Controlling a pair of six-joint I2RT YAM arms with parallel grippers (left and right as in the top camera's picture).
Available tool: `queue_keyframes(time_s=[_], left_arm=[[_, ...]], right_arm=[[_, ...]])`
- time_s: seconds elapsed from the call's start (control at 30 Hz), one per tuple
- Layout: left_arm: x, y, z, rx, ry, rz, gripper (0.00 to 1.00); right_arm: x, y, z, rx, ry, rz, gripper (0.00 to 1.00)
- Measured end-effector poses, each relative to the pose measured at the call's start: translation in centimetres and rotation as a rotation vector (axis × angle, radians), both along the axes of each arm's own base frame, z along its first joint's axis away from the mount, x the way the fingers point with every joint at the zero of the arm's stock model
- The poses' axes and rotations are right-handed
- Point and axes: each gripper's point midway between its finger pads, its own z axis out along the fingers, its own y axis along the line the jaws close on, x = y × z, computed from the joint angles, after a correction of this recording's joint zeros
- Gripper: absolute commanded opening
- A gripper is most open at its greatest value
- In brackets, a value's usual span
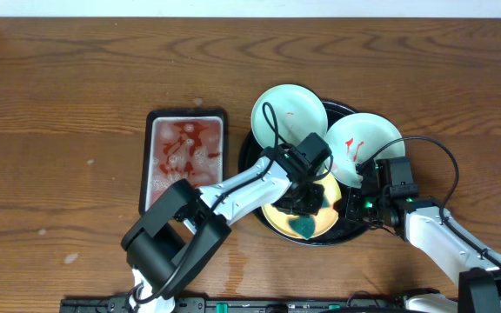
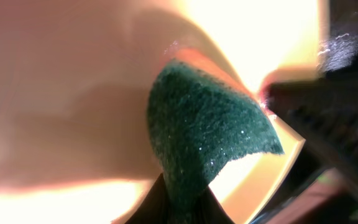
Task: Clean dirty plates on tray and stack at the side
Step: 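Scrub the yellow plate with the sponge while right gripper tilts it, then return the sponge to the soapy tray with the left gripper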
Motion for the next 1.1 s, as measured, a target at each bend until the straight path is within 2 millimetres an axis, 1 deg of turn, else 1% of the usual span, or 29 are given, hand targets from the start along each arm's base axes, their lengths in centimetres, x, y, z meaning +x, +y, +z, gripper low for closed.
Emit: queue_keyframes(time_s=[0.03,0.13,0.23,0.3,0.4,0.47,0.57,0.63,0.7,0.77,0.8,0.83,0.9,1.0,1.07,1.1], left_arm=[[0.1,1.1,-0.1,0.053,-0.015,0.010,0.08],[0.7,2.6,-0.1,0.131,-0.068,0.027,0.08],[2.4,4.2,0.4,0.215,-0.172,0.054,0.08],[3.6,4.8,0.9,0.238,-0.237,0.073,0.08],[5.4,4.8,2.2,0.230,-0.329,0.101,0.08],[6.0,4.9,3.4,0.220,-0.368,0.116,0.08],[6.5,5.1,6.1,0.181,-0.419,0.139,0.10],[6.6,5.7,8.4,0.149,-0.447,0.167,0.11],[7.1,7.1,11.2,0.112,-0.475,0.215,0.14],[7.7,9.4,13.6,0.093,-0.496,0.278,0.16],[8.1,10.9,14.7,0.088,-0.506,0.320,0.16],[8.5,12.7,15.6,0.094,-0.512,0.368,0.16],[9.5,17.1,16.8,0.123,-0.509,0.482,0.16],[10.6,22.9,16.6,0.193,-0.476,0.632,0.16],[11.4,25.9,15.9,0.236,-0.456,0.704,0.16],[11.6,26.9,15.4,0.251,-0.444,0.725,0.16]], right_arm=[[0.0,0.0,0.0,0.000,0.000,0.000,0.01],[0.0,0.0,0.0,0.000,0.000,0.000,0.01],[0.0,0.0,0.0,0.000,0.000,0.000,0.01],[0.0,0.0,0.0,0.000,0.000,0.000,0.01],[0.0,0.0,0.0,-0.002,0.001,0.000,0.01],[-0.1,0.0,0.0,-0.002,0.003,0.000,0.01],[-0.1,-0.1,-0.1,-0.004,0.005,0.000,0.01],[-0.1,-0.1,-0.1,-0.004,0.006,0.000,0.01],[-0.1,-0.1,-0.1,-0.004,0.006,0.000,0.01],[-0.1,-0.1,-0.1,-0.004,0.006,0.000,0.01],[-0.1,-0.1,-0.1,-0.004,0.006,0.000,0.01],[-0.1,-0.1,-0.1,-0.004,0.006,0.000,0.01],[-0.1,-0.1,-0.1,-0.004,0.006,0.000,0.01],[-0.1,-0.1,-0.1,-0.006,0.002,0.006,0.01],[-0.1,-0.1,-0.1,-0.008,-0.001,0.013,0.01],[-0.1,-0.1,-0.1,-0.008,-0.002,0.014,0.01]])
